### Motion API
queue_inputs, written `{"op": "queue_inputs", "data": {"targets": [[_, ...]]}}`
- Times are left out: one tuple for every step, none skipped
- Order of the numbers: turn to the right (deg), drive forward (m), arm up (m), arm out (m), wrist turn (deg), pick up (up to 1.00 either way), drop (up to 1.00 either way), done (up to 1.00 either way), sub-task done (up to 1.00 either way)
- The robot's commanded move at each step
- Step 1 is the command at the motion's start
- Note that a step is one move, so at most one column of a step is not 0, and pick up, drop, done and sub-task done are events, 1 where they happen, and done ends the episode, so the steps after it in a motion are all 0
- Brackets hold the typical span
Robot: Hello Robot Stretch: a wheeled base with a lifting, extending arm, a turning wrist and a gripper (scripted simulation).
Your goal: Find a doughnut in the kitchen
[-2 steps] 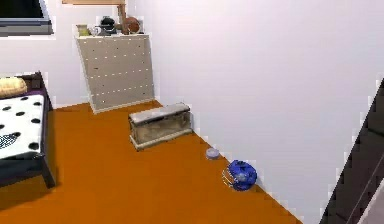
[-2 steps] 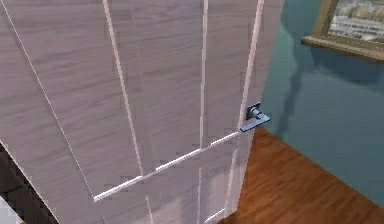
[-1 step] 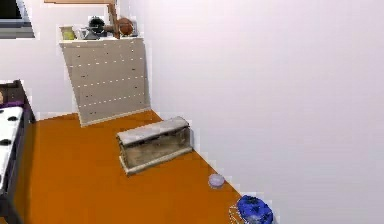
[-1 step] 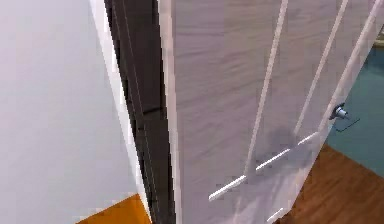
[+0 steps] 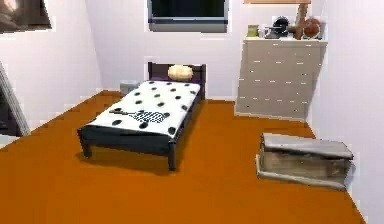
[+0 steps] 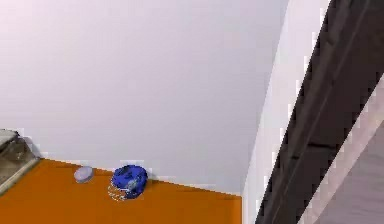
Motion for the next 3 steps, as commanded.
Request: {"op": "queue_inputs", "data": {"targets": [[-45.0, 0.00, 0.00, 0.00, 0.0, 0.00, 0.00, 0.00, 0.00], [-15.0, 0.00, 0.00, 0.00, 0.0, 0.00, 0.00, 0.00, 0.00], [0.0, 0.35, 0.00, 0.00, 0.0, 0.00, 0.00, 0.00, 0.00]]}}
